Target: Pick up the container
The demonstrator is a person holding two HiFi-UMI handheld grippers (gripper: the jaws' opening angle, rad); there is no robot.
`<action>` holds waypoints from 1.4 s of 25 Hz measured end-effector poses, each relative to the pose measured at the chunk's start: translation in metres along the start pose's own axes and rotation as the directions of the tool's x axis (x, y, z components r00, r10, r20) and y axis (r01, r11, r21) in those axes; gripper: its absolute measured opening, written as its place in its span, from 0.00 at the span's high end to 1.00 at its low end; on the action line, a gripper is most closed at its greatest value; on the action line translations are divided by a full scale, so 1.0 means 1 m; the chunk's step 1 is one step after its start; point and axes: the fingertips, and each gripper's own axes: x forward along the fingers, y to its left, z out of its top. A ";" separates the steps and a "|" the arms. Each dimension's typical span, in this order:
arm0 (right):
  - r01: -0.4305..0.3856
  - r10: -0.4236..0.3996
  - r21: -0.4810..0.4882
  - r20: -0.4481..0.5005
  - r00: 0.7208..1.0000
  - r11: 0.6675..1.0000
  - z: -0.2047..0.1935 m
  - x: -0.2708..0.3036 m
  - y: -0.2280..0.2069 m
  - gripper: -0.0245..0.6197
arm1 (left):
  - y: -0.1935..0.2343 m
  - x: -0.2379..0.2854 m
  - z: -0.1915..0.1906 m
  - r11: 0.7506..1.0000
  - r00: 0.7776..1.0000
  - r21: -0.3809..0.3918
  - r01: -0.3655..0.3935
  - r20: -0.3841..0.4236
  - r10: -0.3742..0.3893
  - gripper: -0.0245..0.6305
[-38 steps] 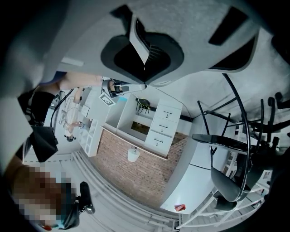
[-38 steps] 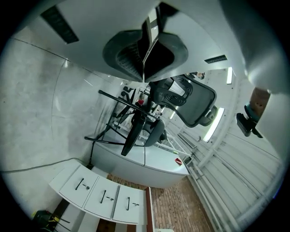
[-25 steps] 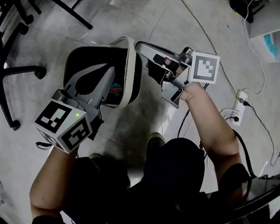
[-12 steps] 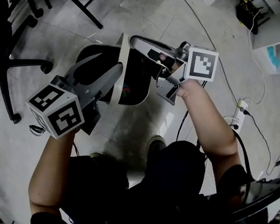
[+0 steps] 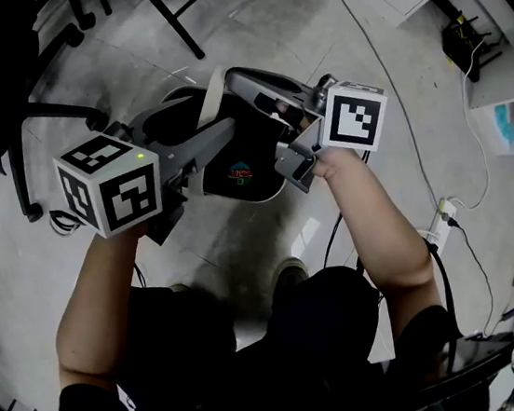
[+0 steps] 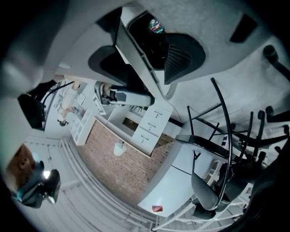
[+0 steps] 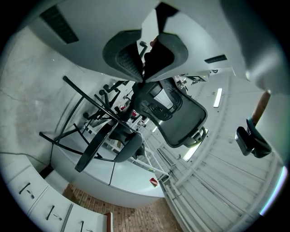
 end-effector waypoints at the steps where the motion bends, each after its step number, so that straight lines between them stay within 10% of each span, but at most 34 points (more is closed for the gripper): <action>1: 0.008 -0.008 -0.014 -0.014 1.000 1.000 -0.002 0.004 -0.001 0.93 | 0.001 0.003 -0.004 1.000 1.000 0.018 -0.015 -0.024 0.016 0.58; 25: 0.148 -0.145 -0.113 0.036 0.989 0.982 -0.003 -0.033 -0.012 0.93 | 0.041 -0.005 -0.013 0.962 0.963 -0.073 -0.264 -0.072 0.259 0.82; 35: 0.163 -0.157 -0.156 0.046 0.986 0.974 0.007 -0.048 -0.007 0.93 | 0.013 0.000 -0.022 0.962 0.959 0.217 -0.168 -0.190 0.210 0.84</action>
